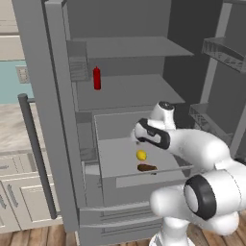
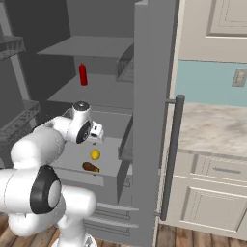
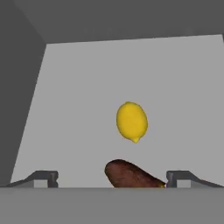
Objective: Place the sweet potato and lemon inside the fridge drawer. Close the drawer after placing the vegetables.
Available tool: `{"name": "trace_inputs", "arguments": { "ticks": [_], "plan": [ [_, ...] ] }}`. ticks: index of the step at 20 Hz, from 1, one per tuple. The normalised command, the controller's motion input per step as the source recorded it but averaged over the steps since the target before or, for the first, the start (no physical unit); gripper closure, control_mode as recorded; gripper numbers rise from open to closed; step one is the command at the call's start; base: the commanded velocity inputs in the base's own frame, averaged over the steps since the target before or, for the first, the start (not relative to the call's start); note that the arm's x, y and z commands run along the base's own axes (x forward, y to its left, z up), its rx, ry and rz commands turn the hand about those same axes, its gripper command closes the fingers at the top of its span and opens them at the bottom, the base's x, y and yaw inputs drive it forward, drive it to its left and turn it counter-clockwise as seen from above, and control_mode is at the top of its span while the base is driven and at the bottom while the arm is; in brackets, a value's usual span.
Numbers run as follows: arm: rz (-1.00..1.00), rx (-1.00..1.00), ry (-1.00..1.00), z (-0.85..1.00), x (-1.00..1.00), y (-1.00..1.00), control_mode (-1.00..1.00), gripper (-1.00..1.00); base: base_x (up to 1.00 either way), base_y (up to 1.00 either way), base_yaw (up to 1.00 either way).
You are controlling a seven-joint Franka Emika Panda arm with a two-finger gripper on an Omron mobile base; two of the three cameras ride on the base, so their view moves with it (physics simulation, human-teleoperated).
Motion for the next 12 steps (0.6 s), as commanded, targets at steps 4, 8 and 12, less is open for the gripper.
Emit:
{"name": "trace_inputs", "arguments": {
  "ticks": [4,8,12],
  "plan": [
    [0.03,-0.06,-0.08,0.46,-1.0,0.49,-1.0,-1.0,0.0,0.0,0.0],
    [0.07,-0.11,-0.02,0.49,-0.92,0.65,-1.0,-1.0,0.0,0.0,0.0],
    [0.12,-0.13,0.01,0.34,-0.82,0.69,-1.0,-1.0,0.0,0.0,0.0]
  ]
}}
